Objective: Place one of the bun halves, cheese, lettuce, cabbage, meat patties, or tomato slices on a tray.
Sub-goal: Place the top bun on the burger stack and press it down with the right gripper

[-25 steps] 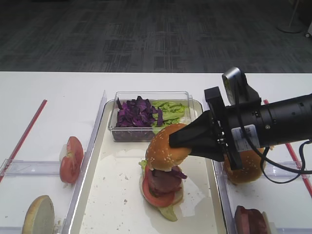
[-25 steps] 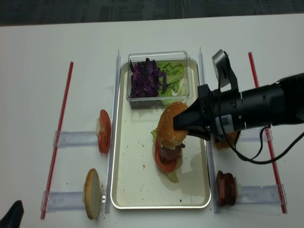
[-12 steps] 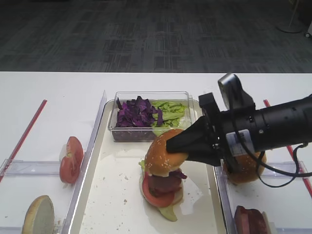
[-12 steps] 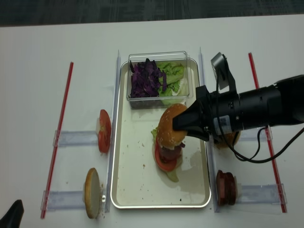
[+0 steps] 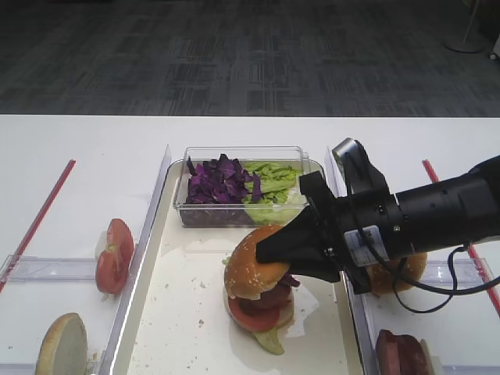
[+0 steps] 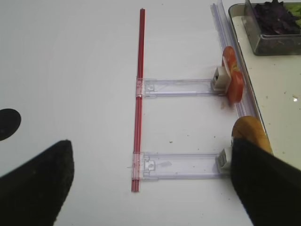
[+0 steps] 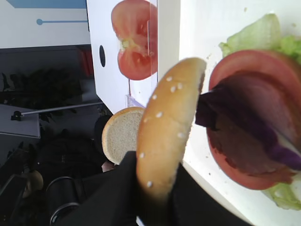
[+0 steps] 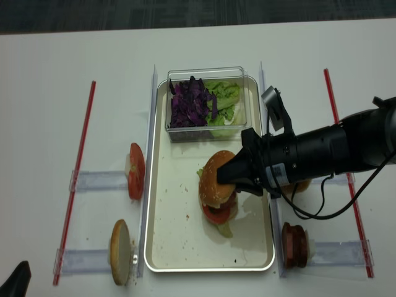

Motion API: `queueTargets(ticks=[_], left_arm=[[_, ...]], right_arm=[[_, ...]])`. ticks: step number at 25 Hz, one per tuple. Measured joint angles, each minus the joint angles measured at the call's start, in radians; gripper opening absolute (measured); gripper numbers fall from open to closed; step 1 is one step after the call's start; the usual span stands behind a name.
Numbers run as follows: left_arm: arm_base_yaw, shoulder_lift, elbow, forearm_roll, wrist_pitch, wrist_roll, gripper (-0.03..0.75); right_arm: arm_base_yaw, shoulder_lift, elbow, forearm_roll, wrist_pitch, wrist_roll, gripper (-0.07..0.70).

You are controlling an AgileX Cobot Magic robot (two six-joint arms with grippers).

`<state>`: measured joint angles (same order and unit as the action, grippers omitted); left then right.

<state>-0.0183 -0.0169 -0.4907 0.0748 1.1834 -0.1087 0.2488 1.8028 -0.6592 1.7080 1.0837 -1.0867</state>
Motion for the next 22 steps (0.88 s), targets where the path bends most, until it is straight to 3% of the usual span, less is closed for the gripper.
queueTargets(ticks=[9,19,22], left_arm=[[0.000,0.000,0.000,0.000,0.000,0.000,0.618],[0.000,0.000,0.000,0.000,0.000,0.000,0.618],[0.000,0.000,0.000,0.000,0.000,0.000,0.618]], right_arm=[[0.000,0.002,0.000,-0.013,-0.057,0.000,0.170],[0.000,0.056,0.000,-0.017,-0.038,0.000,0.171],[0.000,0.057,0.000,-0.013,-0.030,0.000,0.206]])
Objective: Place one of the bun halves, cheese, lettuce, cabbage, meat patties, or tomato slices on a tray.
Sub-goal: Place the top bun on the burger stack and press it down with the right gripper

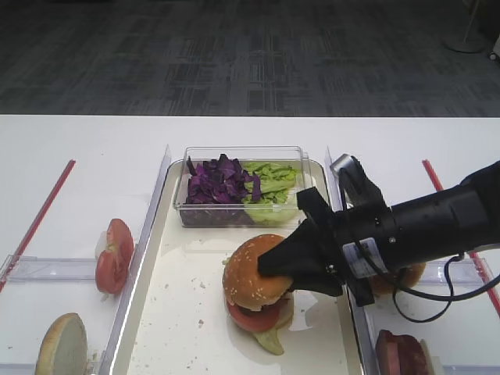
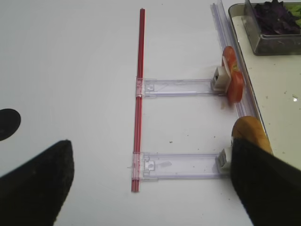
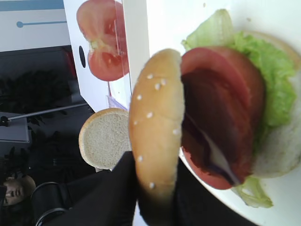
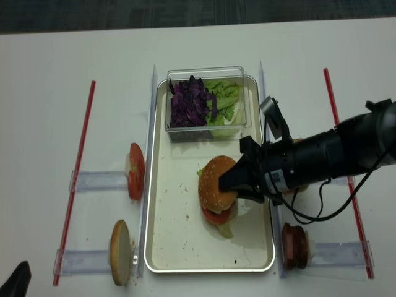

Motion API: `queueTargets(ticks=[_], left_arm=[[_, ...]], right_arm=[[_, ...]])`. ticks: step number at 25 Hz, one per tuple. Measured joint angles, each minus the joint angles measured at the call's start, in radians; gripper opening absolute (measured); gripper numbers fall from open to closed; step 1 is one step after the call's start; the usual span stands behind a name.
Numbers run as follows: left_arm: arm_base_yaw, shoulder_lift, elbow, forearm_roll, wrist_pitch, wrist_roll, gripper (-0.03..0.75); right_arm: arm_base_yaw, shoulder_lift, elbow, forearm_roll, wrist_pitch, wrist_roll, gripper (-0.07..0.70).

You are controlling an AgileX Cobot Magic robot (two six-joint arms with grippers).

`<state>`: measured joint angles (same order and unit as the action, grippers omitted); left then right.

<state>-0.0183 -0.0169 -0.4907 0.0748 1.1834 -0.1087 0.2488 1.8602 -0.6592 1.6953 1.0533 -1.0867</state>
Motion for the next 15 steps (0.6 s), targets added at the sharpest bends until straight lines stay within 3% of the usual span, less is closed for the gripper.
queueTargets(ticks=[6,15], left_arm=[[0.000,0.000,0.000,0.000,0.000,0.000,0.618],[0.000,0.000,0.000,0.000,0.000,0.000,0.618]], right_arm=[[0.000,0.000,0.000,0.011,0.024,-0.017,0.341],[-0.002,-0.018,0.000,0.012,0.007,-0.017,0.359]])
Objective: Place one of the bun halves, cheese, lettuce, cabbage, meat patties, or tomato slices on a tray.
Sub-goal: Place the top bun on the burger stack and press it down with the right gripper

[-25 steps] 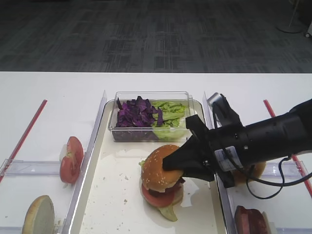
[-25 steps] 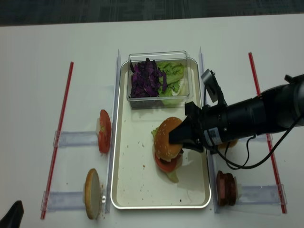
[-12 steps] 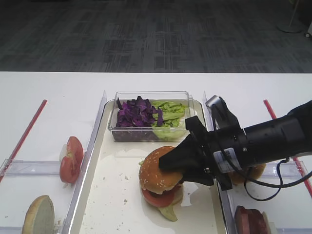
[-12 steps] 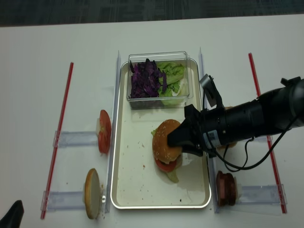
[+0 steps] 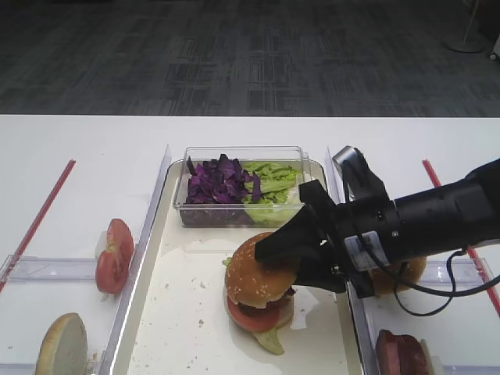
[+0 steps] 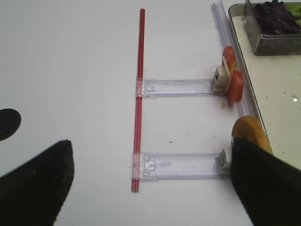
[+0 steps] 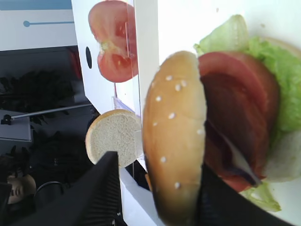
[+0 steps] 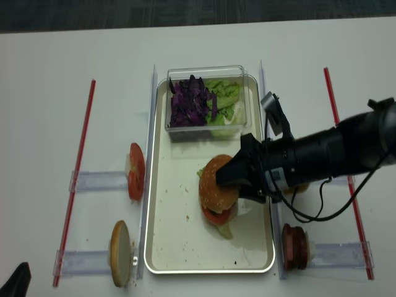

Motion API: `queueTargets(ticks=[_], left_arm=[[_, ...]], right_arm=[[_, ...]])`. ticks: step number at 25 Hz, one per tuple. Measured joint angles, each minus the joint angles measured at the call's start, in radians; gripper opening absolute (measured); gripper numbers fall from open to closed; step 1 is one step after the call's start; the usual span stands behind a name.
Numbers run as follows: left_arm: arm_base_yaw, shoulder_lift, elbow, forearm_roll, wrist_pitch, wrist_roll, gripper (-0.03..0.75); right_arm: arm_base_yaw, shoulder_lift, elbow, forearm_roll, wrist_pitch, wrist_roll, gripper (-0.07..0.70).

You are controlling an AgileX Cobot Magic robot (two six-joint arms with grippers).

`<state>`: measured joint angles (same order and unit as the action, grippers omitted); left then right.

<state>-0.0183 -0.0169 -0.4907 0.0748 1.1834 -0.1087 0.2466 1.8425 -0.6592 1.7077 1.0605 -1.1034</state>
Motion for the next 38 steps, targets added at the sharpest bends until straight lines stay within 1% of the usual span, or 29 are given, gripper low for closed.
queueTargets(ticks=[6,15,17,25,32,38], left_arm=[[0.000,0.000,0.000,0.000,0.000,0.000,0.618],[0.000,0.000,0.000,0.000,0.000,0.000,0.618],[0.000,0.000,0.000,0.000,0.000,0.000,0.618],[0.000,0.000,0.000,0.000,0.000,0.000,0.618],[0.000,0.000,0.000,0.000,0.000,0.000,0.618],[0.000,0.000,0.000,0.000,0.000,0.000,0.618]], right_arm=[[-0.050,-0.040,0.000,-0.065,-0.002,0.044,0.359],[-0.074,-0.071,0.000,-0.122,-0.009,0.071,0.359],[-0.090,-0.078,0.000,-0.135,-0.011,0.079,0.359],[-0.160,-0.124,0.000,-0.197,0.008,0.107,0.359],[-0.162,-0.128,0.000,-0.207,0.019,0.113,0.359],[-0.162,-0.137,0.000,-0.178,0.042,0.118,0.359]])
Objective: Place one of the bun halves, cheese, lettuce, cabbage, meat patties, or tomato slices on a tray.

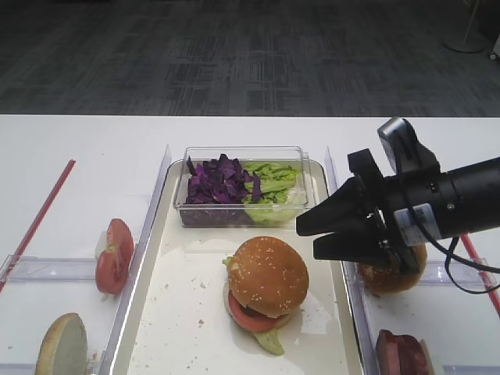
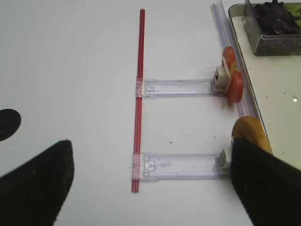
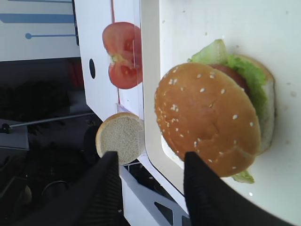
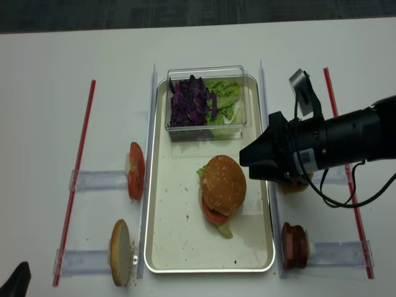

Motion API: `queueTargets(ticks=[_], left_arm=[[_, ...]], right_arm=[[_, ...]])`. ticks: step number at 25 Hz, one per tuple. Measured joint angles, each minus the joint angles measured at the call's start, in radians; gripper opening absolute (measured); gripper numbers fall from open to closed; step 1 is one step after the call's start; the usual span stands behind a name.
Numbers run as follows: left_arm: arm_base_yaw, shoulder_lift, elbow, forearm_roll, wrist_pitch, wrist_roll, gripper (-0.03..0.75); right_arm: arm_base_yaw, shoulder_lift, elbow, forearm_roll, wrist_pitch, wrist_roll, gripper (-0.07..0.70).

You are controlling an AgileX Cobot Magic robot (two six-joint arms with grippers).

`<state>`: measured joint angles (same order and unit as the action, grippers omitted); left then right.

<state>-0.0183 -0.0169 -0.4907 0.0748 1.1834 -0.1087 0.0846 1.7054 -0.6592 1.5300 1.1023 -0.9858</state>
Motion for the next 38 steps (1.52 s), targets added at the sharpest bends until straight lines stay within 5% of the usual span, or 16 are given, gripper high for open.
queueTargets(ticks=[7,18,30,38], left_arm=[[0.000,0.000,0.000,0.000,0.000,0.000,0.618],[0.000,0.000,0.000,0.000,0.000,0.000,0.618],[0.000,0.000,0.000,0.000,0.000,0.000,0.618],[0.000,0.000,0.000,0.000,0.000,0.000,0.618]], right_arm=[[0.000,-0.096,-0.023,-0.007,0.000,0.077,0.359],[0.000,-0.235,-0.218,-0.139,0.015,0.335,0.359],[0.000,-0.308,-0.377,-0.225,0.068,0.504,0.359],[0.000,-0.310,-0.389,-0.487,0.056,0.599,0.359]])
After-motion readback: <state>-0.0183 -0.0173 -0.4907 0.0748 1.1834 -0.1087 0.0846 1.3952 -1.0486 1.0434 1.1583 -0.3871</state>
